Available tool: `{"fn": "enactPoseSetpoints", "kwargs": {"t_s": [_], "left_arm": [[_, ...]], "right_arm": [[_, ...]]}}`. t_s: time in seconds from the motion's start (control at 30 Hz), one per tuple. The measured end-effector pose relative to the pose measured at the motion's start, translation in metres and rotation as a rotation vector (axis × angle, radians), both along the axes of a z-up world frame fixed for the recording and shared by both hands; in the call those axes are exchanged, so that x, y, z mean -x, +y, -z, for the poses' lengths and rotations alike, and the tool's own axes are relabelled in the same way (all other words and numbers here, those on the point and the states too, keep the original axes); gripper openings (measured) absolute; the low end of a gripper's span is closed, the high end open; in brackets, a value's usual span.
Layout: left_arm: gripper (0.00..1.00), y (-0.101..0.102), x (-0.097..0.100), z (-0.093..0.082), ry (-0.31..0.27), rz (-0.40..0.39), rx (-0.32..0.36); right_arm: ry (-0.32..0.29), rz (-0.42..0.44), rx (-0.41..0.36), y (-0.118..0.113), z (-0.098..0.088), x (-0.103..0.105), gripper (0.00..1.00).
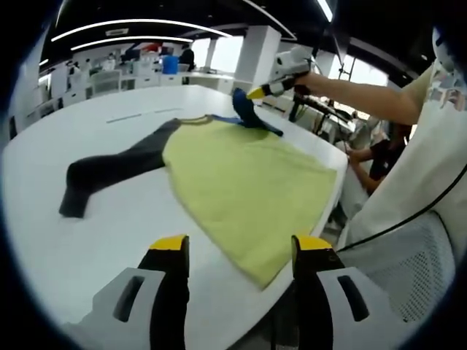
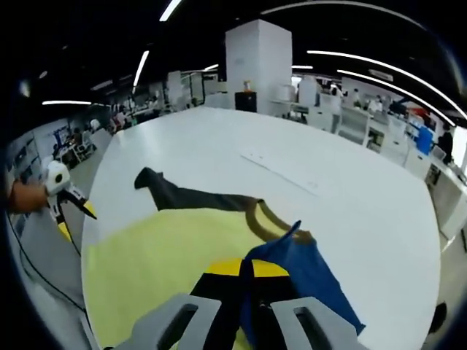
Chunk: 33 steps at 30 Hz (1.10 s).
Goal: Fold the garment on the visible template until the final outline fits inside the template.
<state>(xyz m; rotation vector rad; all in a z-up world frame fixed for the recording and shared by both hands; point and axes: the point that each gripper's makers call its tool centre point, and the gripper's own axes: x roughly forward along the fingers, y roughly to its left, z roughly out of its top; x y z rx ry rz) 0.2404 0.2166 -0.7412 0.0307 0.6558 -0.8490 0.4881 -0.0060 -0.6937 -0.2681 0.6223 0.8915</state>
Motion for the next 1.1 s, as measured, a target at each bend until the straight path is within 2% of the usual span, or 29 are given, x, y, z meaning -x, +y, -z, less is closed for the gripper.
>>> {"fn": "enactPoseSetpoints", "kwargs": {"t_s": [0.47,0.77,1.1], "left_arm": [[0.53,0.002,-0.002,-0.001,0.0,-0.014,0.009],[0.53,0.006,-0.003,0.0,-0.001,-0.018,0.012],[0.53,0.008,-0.002,0.002,0.002,-0.016,0.013]], "right_arm": [[0.012,-0.065,-0.013,0.05,0.0,-0.001,0.0],[0.028,-0.109,0.005,0.075,0.01,0.006,0.0],[0.053,-0.137,-0.017,0.11,0.018,0.013,0.0]]}}
